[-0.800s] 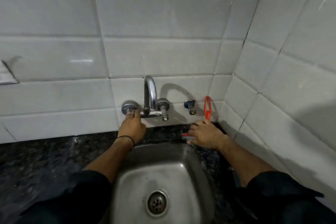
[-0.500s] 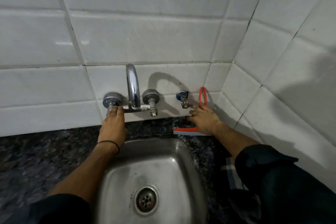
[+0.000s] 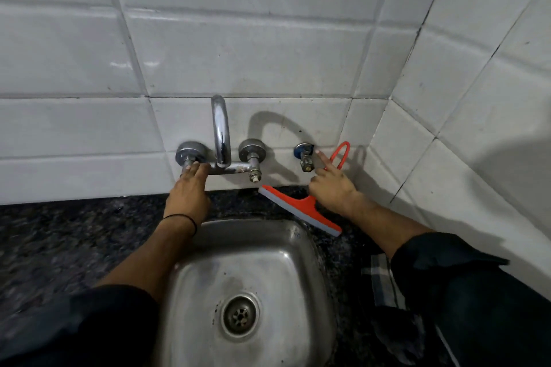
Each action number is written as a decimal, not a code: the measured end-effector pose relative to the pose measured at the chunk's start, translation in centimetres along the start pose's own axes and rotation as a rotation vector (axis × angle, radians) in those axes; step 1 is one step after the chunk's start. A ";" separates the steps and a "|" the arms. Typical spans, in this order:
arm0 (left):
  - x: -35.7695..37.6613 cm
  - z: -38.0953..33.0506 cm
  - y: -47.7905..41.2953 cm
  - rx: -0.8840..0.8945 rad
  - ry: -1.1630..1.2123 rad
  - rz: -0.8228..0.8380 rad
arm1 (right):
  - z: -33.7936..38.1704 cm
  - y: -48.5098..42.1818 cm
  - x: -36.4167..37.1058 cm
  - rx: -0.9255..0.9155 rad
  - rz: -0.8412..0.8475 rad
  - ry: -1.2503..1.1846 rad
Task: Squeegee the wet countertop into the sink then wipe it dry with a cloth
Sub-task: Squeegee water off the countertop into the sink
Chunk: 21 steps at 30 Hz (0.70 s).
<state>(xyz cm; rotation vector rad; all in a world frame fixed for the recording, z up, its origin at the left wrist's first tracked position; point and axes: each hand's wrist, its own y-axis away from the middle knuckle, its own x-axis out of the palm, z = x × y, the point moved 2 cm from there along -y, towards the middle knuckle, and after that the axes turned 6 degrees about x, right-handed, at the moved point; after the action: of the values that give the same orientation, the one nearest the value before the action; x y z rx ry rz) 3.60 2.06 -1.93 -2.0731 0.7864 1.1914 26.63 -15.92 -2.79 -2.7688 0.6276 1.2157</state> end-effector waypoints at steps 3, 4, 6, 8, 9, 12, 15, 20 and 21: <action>-1.1 0.3 -0.2 0.006 0.123 0.153 | 3.0 2.2 -2.8 -0.059 -0.048 -0.186; -1.7 0.6 0.2 0.017 0.193 0.192 | 4.4 3.0 -3.8 -0.096 -0.043 -0.258; -2.8 1.3 1.7 0.014 0.365 0.159 | 7.3 4.5 -5.4 -0.177 -0.018 -0.395; -3.5 3.0 4.3 -0.078 0.480 0.005 | 10.4 5.5 -6.7 -0.256 0.006 -0.511; -3.8 4.3 5.8 -0.135 0.520 -0.091 | 11.8 5.9 -7.4 -0.283 0.006 -0.551; -4.7 9.8 10.9 -0.308 0.545 -0.247 | 15.5 5.6 -9.6 -0.361 -0.018 -0.617; -6.4 16.2 17.3 -0.493 0.433 -0.270 | 19.3 3.6 -13.3 -0.432 -0.023 -0.684; -10.7 25.8 26.7 -0.839 0.254 -0.337 | 26.3 -1.2 -21.5 -0.479 -0.076 -0.735; -11.5 27.2 27.9 -0.874 0.235 -0.333 | 27.5 -2.1 -23.2 -0.470 -0.076 -0.745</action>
<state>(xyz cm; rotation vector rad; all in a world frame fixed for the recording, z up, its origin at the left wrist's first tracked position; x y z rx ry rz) -36.14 6.88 -8.68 -2.9316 -0.0531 1.2276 -5.77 -0.33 -5.40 -2.2777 0.1726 2.4178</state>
